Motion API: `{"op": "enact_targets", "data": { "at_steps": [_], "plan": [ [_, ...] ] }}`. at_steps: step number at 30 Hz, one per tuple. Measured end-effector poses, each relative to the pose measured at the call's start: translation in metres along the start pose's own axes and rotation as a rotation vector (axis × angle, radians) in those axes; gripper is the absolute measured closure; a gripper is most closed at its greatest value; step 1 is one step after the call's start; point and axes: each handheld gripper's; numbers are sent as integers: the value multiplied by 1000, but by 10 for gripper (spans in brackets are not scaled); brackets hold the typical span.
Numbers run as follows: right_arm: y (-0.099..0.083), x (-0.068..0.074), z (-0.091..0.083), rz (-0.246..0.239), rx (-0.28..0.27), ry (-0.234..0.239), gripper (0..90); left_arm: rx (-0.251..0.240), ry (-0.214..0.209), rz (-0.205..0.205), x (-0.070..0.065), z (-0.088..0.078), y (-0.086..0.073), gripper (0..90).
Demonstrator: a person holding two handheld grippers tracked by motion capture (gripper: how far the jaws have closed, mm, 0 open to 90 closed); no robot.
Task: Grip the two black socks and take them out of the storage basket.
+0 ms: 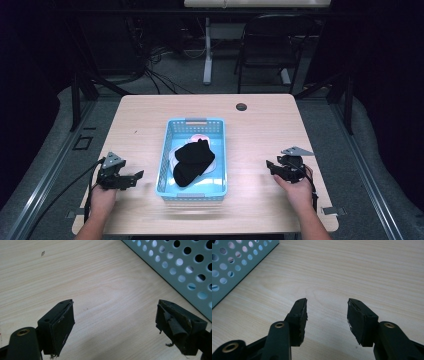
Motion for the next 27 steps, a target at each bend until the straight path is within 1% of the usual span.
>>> {"op": "enact_targets", "data": {
  "at_steps": [1,2,3,5,6,7,8,10,12,15,16,17,20,21,22,24,27],
  "plan": [
    [0,0,2,1,-6,9,503,7,1,-3,0,1,0,155],
    [-1,0,2,-4,3,2,503,20,0,-3,-1,3,0,155],
    [-1,0,3,-5,7,6,500,32,-2,2,-1,3,-1,155],
    [-1,1,3,-2,8,3,485,37,-1,8,-1,4,-1,155],
    [-1,1,3,-1,7,1,479,49,-13,7,-2,4,-2,155],
    [-1,1,3,1,4,-2,474,49,-13,7,-2,4,-2,155],
    [-1,1,3,1,4,-2,474,66,-21,3,-2,5,-3,155],
    [-1,0,3,7,-2,-1,477,76,-14,6,-4,5,-4,158],
    [0,1,3,3,2,0,482,62,-13,13,-5,4,-4,156],
    [0,1,2,-4,10,-9,491,42,-14,-3,-4,1,-3,156],
    [0,2,2,-1,1,-7,492,39,-14,-4,-4,1,-3,155],
    [0,2,1,-2,-7,-4,491,47,-11,0,-3,2,-3,155],
    [1,2,1,0,-14,1,484,46,-7,-4,-3,3,-2,156],
    [1,1,1,-3,-3,-3,486,47,-13,-8,-3,3,-2,155],
    [1,1,2,0,-6,5,493,46,-11,-7,-3,3,-2,156],
    [0,2,3,-2,2,4,509,43,-4,-6,-3,3,-2,156],
    [-1,2,3,-1,-2,8,523,43,-6,-3,-3,3,-2,156]
  ]
}}
Point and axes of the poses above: each handheld gripper's, and its own axes: z roughly forward along the jaws, y roughly out of its top, x roughly to its left, and after that the axes turned 14 degrees about y, right-handed
